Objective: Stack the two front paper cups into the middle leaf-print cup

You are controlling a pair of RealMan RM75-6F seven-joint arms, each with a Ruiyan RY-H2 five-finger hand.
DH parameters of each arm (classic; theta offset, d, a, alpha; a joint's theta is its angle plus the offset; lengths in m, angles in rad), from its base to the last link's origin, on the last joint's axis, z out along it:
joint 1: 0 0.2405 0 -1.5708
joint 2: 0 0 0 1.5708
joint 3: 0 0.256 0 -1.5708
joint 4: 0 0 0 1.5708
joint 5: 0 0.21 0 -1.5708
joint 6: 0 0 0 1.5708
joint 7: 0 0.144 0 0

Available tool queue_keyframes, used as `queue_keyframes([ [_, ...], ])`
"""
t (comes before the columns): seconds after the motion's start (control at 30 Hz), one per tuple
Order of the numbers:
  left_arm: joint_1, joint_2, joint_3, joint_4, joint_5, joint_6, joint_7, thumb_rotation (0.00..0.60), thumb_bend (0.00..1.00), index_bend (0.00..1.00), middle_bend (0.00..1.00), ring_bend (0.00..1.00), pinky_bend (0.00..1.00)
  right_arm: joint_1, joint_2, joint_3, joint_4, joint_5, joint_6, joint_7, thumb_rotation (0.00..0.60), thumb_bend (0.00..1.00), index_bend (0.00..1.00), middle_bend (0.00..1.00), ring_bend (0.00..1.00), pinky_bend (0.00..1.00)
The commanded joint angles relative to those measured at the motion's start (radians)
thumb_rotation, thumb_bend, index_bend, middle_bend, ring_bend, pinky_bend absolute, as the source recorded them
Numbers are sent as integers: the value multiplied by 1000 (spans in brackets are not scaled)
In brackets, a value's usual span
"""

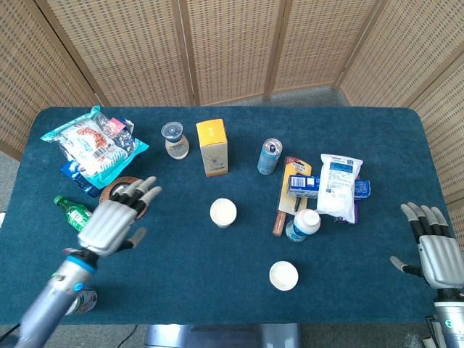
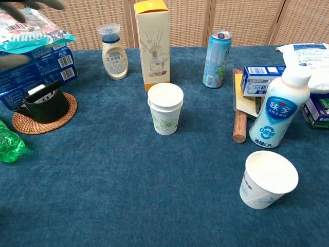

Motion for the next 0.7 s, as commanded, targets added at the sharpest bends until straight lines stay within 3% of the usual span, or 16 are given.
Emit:
queue_keyframes([
  [0.03,119,105,89,3,135,55,-124,600,440,0,0,0,54,7,18,-15,-24,-57,12,22,600,111,0,0,0,0],
  [0.13,181,153,121,14,209,83,-209,600,402,0,0,0,6,8,33,-36,-42,-89,5,12,600,93,0,0,0,0],
  [0.37,306,207,162,79,375,169,-351,600,398,0,0,0,0,-5,76,-77,-102,-145,14,38,600,88,0,0,0,0],
  [0.7,394,205,138,152,359,192,-437,600,398,0,0,0,0,31,107,-138,-131,-230,-56,189,600,81,0,0,0,0],
])
